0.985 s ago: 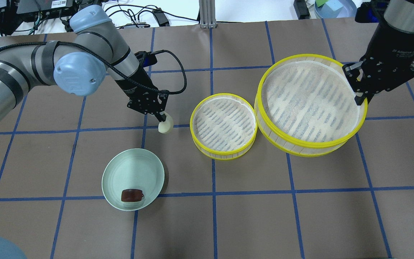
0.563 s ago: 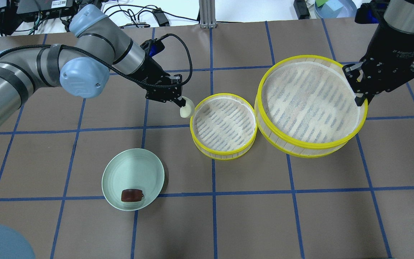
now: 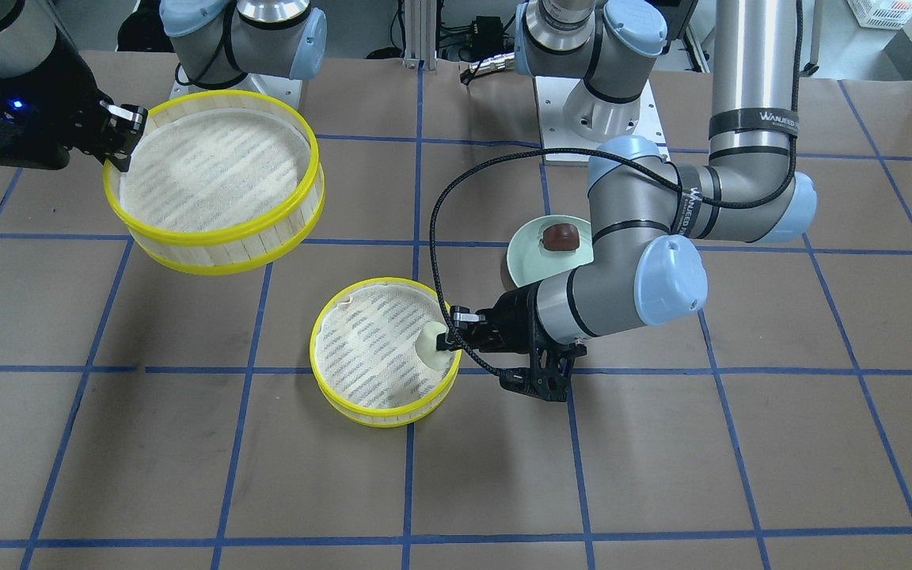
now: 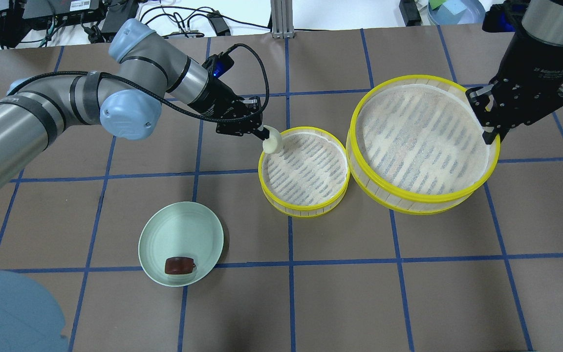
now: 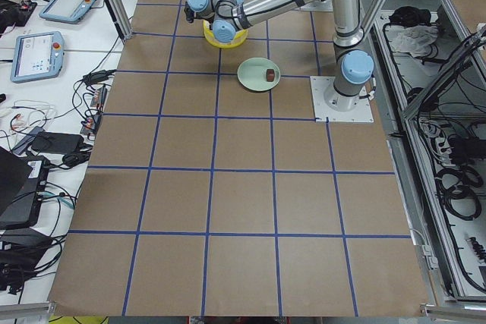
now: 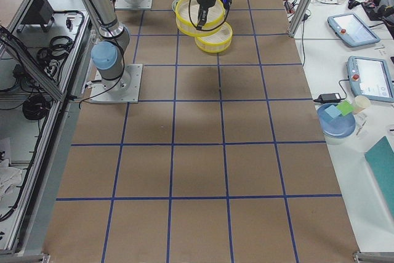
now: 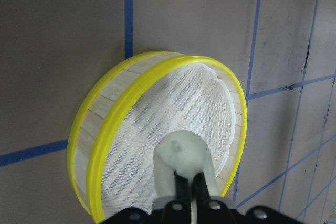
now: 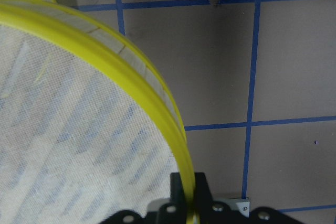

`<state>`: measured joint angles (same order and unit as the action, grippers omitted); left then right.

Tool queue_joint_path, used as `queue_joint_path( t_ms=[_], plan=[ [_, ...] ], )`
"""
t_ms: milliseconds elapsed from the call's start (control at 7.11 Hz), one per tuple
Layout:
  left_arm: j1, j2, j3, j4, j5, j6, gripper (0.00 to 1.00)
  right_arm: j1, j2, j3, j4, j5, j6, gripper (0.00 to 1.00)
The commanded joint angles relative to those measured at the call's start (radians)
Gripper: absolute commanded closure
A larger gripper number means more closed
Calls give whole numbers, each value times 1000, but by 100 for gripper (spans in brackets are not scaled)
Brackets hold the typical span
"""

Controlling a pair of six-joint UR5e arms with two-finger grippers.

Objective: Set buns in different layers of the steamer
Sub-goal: 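Lift the white bun and carry it into the lower steamer tier, then open the left gripper to release the white bun and raise it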

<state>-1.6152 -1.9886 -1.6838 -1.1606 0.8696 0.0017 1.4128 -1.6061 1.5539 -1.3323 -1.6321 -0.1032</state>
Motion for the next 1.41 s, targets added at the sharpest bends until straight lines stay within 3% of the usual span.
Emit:
queue_joint_path(
  t_ms=[0,141,422,563,704,985,1267],
  plan=[
    [-37,-22,0,35,-3,-73,93,0,0,0,-1,0,-1,100],
    [-61,-22,0,54,-3,-122,90,0,0,0,-1,0,-1,100],
    [-64,-22,0,53,5,-126,10,0,2,0,-1,0,-3,100],
    [-64,-16,0,56,2,-140,0,0,2,0,-1,0,-3,100],
    [-64,-7,1,52,31,-144,0,0,2,0,-1,2,-3,100],
    [-55,20,13,18,200,-143,0,2,15,2,-10,11,3,100],
    [-2,57,15,-49,348,-126,0,34,113,3,-117,21,3,100]
  ],
)
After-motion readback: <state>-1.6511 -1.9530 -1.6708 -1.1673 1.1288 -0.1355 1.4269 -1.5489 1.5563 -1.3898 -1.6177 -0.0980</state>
